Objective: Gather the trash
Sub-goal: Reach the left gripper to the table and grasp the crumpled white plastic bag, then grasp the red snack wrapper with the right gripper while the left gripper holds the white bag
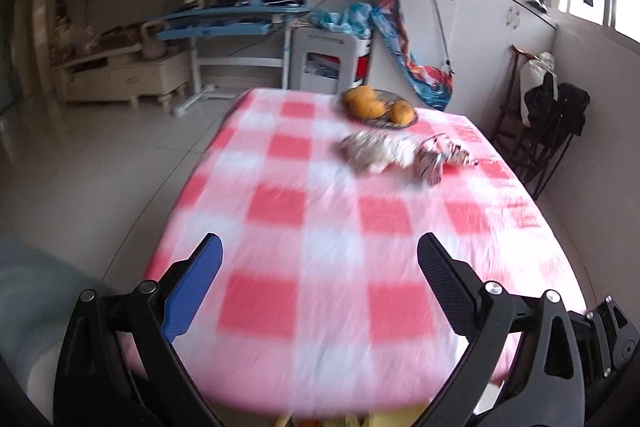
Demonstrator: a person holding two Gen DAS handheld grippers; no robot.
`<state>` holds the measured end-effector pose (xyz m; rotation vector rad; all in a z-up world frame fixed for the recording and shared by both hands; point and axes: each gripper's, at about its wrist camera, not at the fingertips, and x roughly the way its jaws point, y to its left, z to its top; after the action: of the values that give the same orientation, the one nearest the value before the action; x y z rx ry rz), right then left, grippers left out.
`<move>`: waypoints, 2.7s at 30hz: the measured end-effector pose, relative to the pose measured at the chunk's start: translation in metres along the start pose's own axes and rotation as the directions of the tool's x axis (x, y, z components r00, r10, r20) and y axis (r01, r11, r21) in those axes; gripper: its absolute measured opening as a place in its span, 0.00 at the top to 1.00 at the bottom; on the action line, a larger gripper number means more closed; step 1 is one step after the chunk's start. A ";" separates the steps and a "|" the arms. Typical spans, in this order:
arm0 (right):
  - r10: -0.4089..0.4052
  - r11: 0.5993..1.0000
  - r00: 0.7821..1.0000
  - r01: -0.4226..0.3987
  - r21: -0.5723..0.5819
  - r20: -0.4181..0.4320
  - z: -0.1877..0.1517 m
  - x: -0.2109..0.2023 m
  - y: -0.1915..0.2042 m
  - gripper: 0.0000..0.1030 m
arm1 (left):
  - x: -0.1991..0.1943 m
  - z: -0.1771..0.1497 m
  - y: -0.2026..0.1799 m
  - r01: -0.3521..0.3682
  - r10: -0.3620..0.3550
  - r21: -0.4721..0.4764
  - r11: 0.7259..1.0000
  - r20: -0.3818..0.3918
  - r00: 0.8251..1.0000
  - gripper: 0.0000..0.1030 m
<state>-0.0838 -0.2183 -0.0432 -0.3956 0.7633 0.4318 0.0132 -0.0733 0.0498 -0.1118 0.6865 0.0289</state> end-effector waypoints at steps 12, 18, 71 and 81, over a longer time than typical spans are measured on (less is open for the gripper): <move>-0.078 0.993 0.997 0.077 0.089 -0.002 0.049 0.051 -0.094 0.08 | 0.167 0.088 -0.036 -0.017 0.015 -0.012 1.000 -0.136 0.991 0.08; -0.106 0.994 0.994 0.107 0.032 -0.020 0.069 0.081 -0.118 0.08 | 0.233 0.102 -0.052 -0.006 0.007 0.004 1.000 -0.221 0.975 0.08; -0.090 0.971 0.993 0.105 0.216 -0.077 0.063 0.070 -0.045 0.08 | 0.073 -0.028 0.058 0.077 -0.096 -0.164 0.983 -0.114 0.989 0.59; 0.041 0.965 0.996 -0.019 0.260 -0.079 0.045 0.080 -0.068 0.47 | 0.074 -0.031 0.044 0.077 -0.090 -0.117 0.990 -0.116 0.989 0.57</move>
<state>0.0282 -0.2349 -0.0591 -0.1575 0.8959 0.3395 0.0477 -0.0338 -0.0253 -0.2522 0.8010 -0.0198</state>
